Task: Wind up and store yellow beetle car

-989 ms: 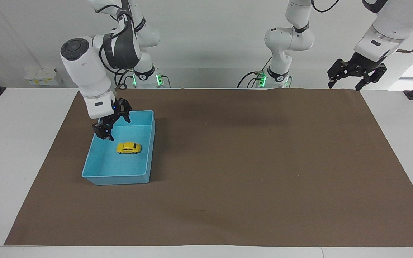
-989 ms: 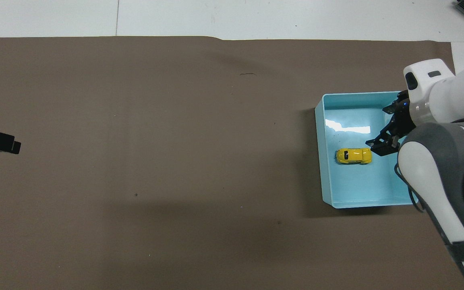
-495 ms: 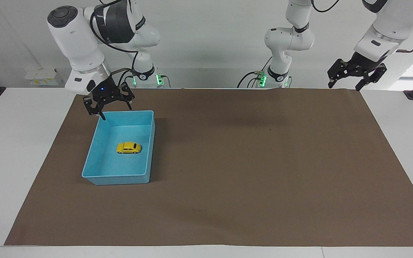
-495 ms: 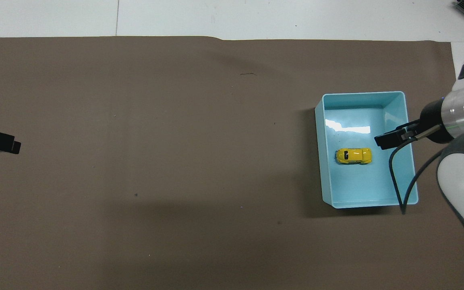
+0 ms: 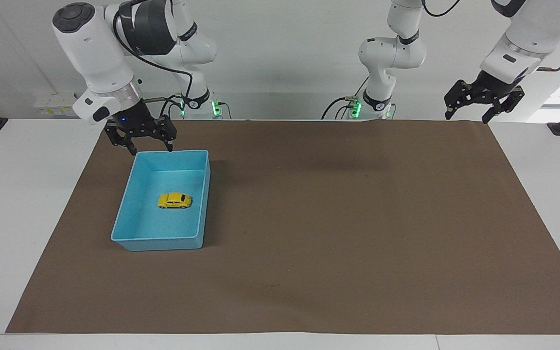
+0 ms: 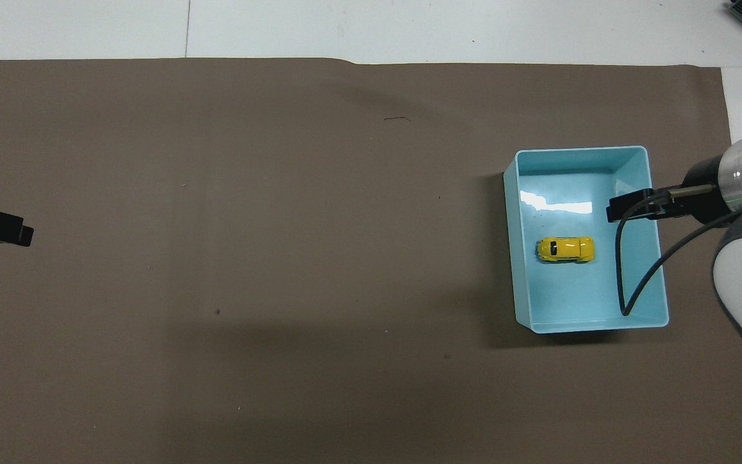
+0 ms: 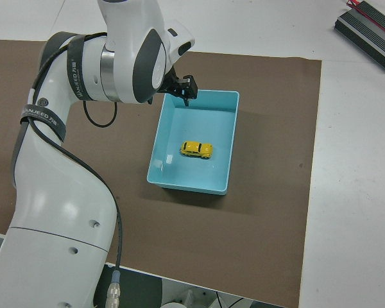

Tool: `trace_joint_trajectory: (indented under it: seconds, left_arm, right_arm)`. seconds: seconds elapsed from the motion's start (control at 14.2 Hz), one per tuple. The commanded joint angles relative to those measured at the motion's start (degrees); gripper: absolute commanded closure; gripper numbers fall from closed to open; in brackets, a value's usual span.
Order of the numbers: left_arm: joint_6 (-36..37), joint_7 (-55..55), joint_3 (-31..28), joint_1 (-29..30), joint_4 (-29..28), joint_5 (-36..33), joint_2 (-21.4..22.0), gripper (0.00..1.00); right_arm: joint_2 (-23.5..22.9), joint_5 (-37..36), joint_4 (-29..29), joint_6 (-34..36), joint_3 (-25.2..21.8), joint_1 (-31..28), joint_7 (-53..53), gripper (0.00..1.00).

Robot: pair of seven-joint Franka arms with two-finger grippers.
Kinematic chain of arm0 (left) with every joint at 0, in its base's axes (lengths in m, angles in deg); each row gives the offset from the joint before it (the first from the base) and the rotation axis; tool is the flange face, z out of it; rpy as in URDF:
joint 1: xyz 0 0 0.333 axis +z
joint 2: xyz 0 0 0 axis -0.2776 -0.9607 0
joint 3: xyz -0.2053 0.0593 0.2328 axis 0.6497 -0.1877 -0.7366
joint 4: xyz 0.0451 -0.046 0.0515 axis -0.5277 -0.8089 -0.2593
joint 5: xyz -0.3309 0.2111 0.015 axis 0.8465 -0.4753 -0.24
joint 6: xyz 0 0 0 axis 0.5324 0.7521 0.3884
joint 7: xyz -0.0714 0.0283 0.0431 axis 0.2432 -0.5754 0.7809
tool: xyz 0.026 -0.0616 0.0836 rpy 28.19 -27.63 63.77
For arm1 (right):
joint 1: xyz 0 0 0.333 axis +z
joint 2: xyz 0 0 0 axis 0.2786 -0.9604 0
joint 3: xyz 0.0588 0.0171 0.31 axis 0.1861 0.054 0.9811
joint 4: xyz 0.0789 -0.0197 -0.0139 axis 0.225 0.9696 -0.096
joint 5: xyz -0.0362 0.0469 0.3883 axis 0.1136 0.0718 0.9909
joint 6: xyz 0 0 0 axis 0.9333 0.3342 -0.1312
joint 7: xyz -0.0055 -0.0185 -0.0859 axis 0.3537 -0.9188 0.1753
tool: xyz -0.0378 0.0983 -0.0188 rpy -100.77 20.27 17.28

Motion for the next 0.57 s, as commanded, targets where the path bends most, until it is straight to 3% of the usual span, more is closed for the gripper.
trace_joint_trajectory:
  seconds: [0.0,0.49]
  left_arm:
    - [0.5,-0.2,0.4,0.6,-0.8,0.8,1.1,0.00]
    - [0.5,-0.2,0.4,0.6,-0.8,0.7,1.1,0.00]
  right_arm:
    - [-0.3,0.7,-2.0,2.5,-0.6,-2.9,-0.9,0.00]
    - [-0.8,3.7,-2.1,2.6,-0.5,-3.0,-5.1,0.00]
